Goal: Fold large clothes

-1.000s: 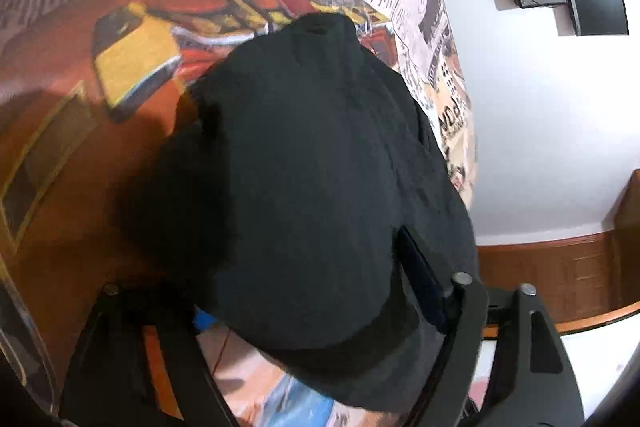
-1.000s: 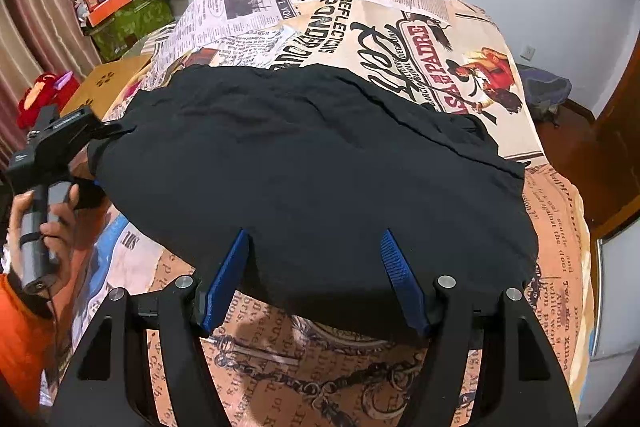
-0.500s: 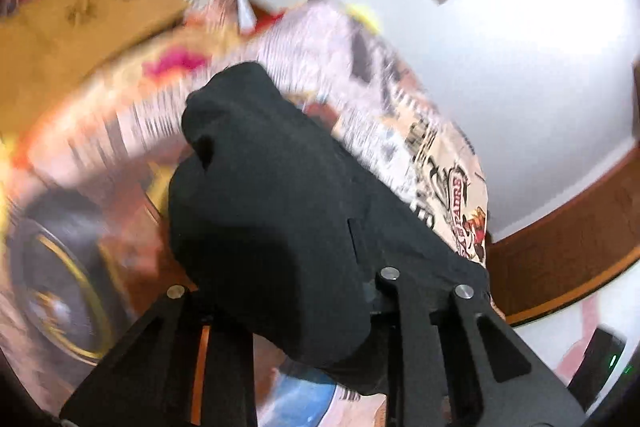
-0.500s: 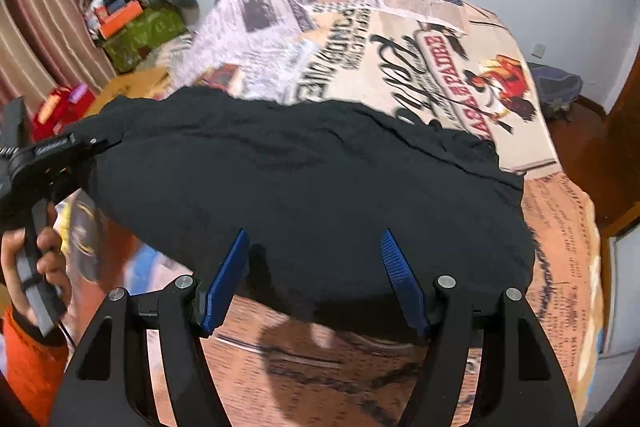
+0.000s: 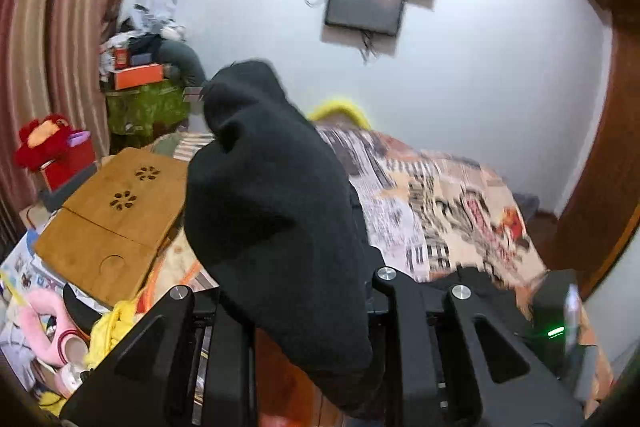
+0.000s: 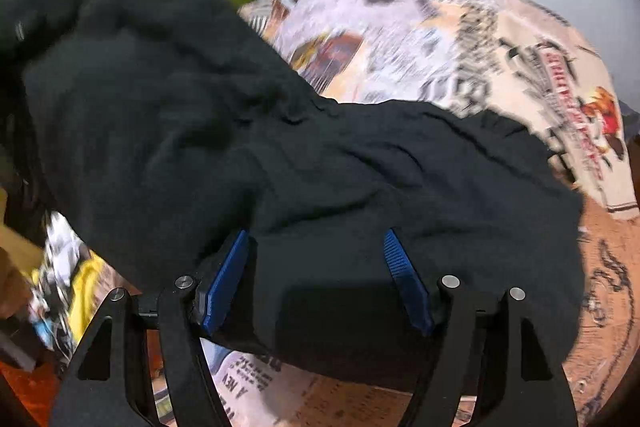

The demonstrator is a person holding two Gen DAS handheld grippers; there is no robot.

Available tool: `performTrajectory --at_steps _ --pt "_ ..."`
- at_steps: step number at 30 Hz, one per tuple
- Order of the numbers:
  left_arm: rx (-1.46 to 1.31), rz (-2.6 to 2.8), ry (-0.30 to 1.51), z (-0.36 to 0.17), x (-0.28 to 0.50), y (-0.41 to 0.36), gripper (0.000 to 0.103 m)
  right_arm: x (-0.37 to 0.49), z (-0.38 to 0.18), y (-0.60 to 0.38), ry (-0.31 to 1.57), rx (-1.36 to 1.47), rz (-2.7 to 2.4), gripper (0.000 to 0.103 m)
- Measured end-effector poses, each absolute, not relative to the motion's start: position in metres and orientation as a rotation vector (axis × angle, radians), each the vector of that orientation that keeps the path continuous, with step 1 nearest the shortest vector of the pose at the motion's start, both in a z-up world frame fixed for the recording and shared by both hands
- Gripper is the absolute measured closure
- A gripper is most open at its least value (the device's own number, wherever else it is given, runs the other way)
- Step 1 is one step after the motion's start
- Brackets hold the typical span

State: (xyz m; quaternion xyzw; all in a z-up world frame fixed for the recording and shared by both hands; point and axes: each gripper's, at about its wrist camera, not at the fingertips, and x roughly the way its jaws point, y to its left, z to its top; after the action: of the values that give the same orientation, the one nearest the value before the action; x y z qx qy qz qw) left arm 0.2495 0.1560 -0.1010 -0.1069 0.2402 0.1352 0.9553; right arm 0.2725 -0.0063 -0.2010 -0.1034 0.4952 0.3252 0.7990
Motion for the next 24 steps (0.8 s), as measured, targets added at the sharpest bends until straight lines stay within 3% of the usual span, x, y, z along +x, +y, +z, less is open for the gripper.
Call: performTrajectory --at_steps 6,14,19,22,24 --pt "-0.227 0.215 0.511 -0.105 0.255 0.133 0.082 0.264 -0.207 0.001 1.052 -0.365 0.711 0.038" --pt "-0.127 0.093 0.548 -0.097 0.272 0.073 0.082 0.274 -0.158 -0.119 0.986 -0.150 0.518 0.038" --pt "-0.087 0.015 0.602 -0.105 0.284 0.020 0.076 0.271 -0.149 -0.191 0.978 -0.109 0.386 0.038" --pt "-0.111 -0.059 0.663 -0.116 0.292 0.001 0.062 0.268 -0.150 -0.218 0.995 -0.066 0.347 0.038" --pt "-0.170 -0.130 0.721 -0.128 0.298 -0.009 0.033 0.263 -0.151 -0.234 1.007 -0.043 0.323 0.038"
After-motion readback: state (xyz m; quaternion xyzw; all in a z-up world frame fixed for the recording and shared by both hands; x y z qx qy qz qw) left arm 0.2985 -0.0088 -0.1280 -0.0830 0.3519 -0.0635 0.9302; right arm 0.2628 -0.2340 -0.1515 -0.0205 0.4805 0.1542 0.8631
